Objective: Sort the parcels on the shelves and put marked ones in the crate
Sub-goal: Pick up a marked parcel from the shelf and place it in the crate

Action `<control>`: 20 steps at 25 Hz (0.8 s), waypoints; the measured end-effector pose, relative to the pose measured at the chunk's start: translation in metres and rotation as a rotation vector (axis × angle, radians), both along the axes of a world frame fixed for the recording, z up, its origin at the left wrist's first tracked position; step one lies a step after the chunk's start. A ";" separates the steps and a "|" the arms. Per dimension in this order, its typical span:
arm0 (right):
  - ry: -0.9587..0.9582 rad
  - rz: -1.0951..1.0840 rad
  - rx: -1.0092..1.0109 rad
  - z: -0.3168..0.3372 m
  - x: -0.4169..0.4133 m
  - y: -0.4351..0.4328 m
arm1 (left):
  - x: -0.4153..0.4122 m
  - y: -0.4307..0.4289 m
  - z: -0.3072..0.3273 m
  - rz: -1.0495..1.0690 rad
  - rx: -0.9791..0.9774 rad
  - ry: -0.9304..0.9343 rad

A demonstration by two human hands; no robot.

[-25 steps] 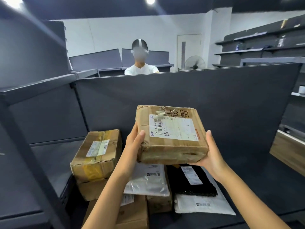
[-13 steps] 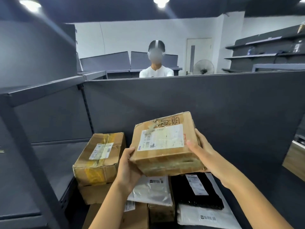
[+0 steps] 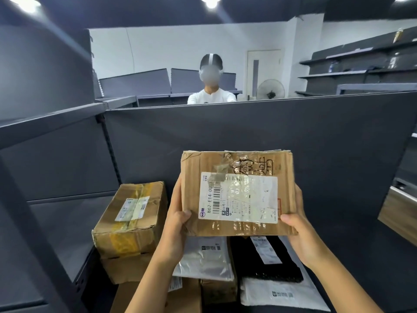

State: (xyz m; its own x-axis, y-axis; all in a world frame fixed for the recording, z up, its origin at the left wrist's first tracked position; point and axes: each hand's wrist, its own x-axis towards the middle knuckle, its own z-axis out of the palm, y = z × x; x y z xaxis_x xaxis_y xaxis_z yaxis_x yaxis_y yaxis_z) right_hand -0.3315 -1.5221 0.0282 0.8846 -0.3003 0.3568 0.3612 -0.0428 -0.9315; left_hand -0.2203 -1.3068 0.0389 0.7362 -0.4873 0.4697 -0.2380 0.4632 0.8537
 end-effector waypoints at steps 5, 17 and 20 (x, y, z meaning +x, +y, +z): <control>0.047 -0.023 0.055 -0.012 -0.018 0.000 | -0.002 -0.006 -0.014 -0.034 0.020 0.023; 0.262 -0.509 0.371 -0.123 -0.187 -0.030 | -0.088 -0.129 -0.132 -0.511 0.287 0.266; 0.297 -0.719 0.513 -0.164 -0.259 -0.027 | -0.140 -0.163 -0.167 -0.709 0.444 0.273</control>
